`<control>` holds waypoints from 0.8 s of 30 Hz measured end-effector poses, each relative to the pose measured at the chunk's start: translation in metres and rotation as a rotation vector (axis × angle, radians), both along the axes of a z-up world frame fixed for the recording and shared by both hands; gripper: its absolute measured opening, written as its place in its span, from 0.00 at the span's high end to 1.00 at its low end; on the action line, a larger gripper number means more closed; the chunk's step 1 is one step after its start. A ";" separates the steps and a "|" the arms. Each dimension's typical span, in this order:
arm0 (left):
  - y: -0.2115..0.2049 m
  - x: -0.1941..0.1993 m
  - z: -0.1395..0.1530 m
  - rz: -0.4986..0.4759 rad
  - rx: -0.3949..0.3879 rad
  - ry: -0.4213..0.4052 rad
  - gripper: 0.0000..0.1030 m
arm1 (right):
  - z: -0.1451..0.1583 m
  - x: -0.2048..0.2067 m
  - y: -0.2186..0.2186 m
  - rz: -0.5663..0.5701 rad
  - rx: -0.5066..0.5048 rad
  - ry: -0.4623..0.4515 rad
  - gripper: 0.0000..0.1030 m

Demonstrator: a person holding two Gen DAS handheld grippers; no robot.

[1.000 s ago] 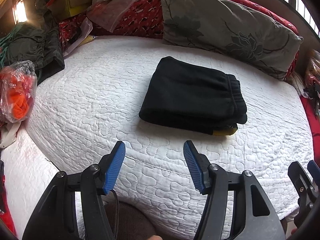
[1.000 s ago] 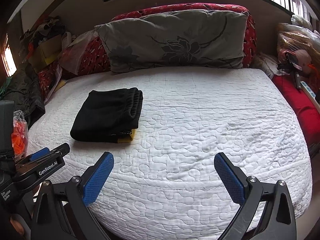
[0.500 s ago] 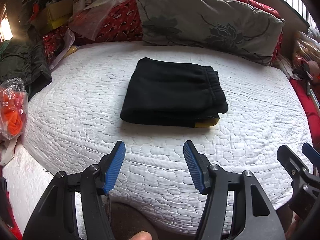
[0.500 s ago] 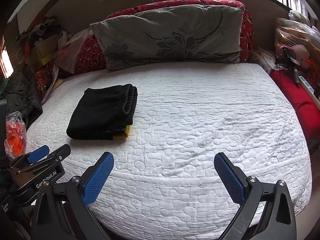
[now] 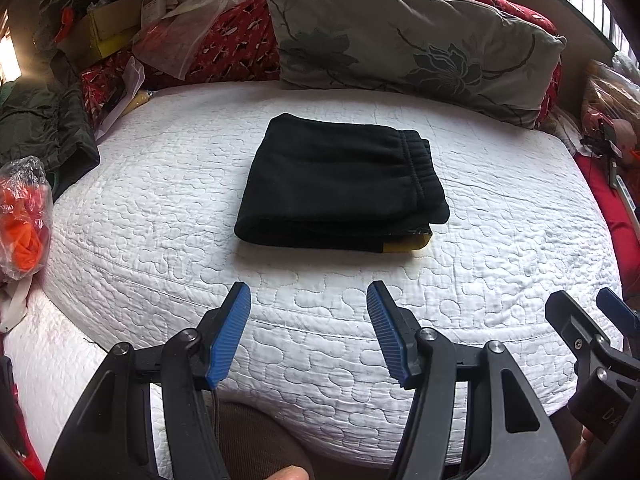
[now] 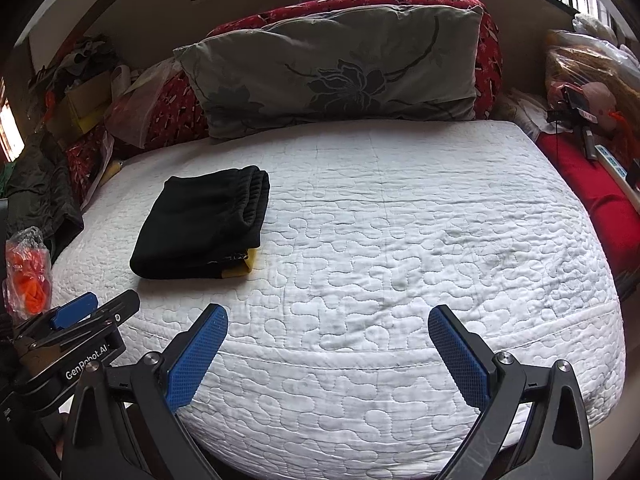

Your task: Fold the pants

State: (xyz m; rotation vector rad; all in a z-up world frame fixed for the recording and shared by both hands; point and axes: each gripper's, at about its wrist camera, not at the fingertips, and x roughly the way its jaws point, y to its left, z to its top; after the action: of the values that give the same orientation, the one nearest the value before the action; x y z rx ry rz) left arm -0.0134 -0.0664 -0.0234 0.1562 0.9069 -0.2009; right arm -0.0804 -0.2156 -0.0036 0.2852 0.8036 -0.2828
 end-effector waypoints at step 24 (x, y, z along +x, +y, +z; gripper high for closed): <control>-0.002 -0.002 -0.003 -0.013 -0.017 0.023 0.42 | -0.007 -0.001 -0.001 -0.006 0.007 0.017 0.02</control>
State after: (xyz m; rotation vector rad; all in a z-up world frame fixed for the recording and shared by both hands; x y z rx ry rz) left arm -0.0152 -0.0681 -0.0264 0.1442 0.9267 -0.2229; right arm -0.0811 -0.2165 -0.0108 0.2920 0.8208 -0.2890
